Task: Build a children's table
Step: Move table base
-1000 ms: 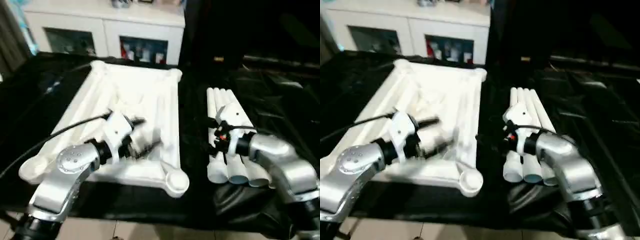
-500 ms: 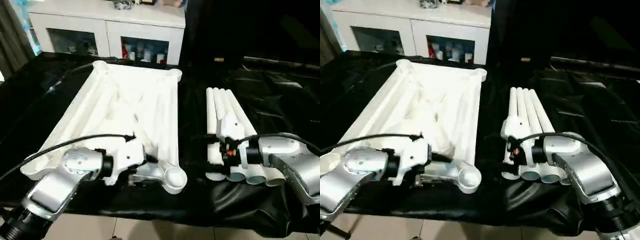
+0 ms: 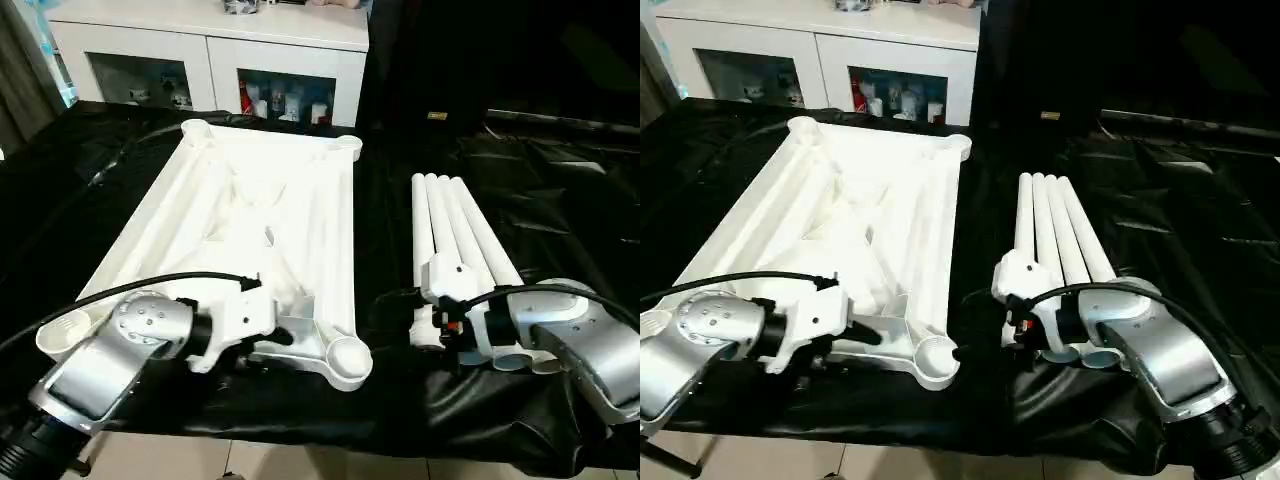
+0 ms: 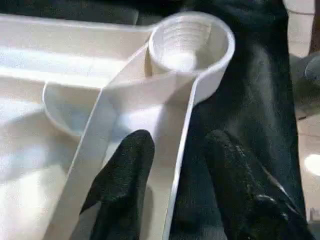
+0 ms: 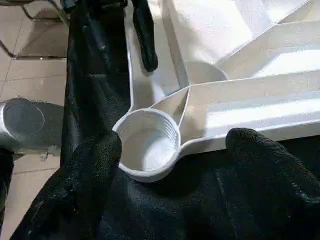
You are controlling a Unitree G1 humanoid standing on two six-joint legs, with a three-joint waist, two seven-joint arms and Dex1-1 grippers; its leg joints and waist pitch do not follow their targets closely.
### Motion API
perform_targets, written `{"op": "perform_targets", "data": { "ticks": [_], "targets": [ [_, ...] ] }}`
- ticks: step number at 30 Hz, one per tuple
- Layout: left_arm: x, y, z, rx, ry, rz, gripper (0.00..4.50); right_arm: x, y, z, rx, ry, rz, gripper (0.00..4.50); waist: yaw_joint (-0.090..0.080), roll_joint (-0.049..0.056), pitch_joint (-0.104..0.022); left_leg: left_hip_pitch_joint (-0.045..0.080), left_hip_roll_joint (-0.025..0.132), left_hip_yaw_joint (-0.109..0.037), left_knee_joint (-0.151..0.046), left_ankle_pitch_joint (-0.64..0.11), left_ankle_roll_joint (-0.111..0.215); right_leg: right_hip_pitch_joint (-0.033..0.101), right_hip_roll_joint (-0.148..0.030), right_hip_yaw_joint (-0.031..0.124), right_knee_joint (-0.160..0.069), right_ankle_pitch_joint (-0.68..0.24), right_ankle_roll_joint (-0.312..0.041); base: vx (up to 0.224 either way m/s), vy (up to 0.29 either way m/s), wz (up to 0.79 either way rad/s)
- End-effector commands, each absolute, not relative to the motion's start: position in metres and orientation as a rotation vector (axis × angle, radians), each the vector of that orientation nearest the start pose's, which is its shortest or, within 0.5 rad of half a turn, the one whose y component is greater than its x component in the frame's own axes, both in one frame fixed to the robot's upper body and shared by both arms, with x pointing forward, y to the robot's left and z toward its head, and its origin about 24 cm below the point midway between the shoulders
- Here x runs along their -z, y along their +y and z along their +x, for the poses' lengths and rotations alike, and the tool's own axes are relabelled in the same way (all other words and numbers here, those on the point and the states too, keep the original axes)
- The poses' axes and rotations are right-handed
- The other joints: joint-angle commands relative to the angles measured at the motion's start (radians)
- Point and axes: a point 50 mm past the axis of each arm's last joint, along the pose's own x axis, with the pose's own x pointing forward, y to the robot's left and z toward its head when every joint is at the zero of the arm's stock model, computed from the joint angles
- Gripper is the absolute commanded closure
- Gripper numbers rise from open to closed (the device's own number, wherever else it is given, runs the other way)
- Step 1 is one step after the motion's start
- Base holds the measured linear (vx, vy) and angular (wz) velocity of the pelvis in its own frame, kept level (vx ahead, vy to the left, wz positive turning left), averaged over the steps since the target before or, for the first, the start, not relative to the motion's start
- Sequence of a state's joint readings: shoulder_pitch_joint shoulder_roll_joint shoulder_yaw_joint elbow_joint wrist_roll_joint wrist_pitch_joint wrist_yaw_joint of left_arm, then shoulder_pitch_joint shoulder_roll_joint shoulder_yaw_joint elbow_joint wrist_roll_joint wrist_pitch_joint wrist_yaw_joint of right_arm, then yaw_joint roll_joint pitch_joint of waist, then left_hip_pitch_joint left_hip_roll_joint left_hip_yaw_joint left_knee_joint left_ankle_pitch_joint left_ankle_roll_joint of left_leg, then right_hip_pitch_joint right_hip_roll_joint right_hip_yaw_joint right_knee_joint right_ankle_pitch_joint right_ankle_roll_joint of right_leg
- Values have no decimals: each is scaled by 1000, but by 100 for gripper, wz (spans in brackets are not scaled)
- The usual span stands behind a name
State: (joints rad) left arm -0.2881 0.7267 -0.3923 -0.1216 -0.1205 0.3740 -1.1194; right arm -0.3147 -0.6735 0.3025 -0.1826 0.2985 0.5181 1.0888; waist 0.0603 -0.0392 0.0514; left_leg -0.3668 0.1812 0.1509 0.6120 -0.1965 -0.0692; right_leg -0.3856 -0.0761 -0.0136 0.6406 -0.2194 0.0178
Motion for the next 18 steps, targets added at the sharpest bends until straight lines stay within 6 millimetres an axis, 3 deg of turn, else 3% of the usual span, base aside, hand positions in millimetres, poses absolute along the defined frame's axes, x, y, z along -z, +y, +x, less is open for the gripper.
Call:
{"op": "perform_targets", "data": {
  "ticks": [1, 18],
  "targets": [
    [-79, 158, 251, 1359, 494, 594, 280, -100, -148, 253, -1333, 414, -365, 73, 3, 13, -52, 10, 35, -2, -89, -243, -16, 31, -43, 28, -78, -161, -215, 0, 0, 0],
    [-68, 164, 264, 1287, 498, 668, 407, -95, -147, 258, -1279, 414, -416, 73, 4, 15, -53, 11, 36, -2, -89, -249, -20, 31, -45, 28, -78, -147, -219, 0, 0, 0]
  ]
}}
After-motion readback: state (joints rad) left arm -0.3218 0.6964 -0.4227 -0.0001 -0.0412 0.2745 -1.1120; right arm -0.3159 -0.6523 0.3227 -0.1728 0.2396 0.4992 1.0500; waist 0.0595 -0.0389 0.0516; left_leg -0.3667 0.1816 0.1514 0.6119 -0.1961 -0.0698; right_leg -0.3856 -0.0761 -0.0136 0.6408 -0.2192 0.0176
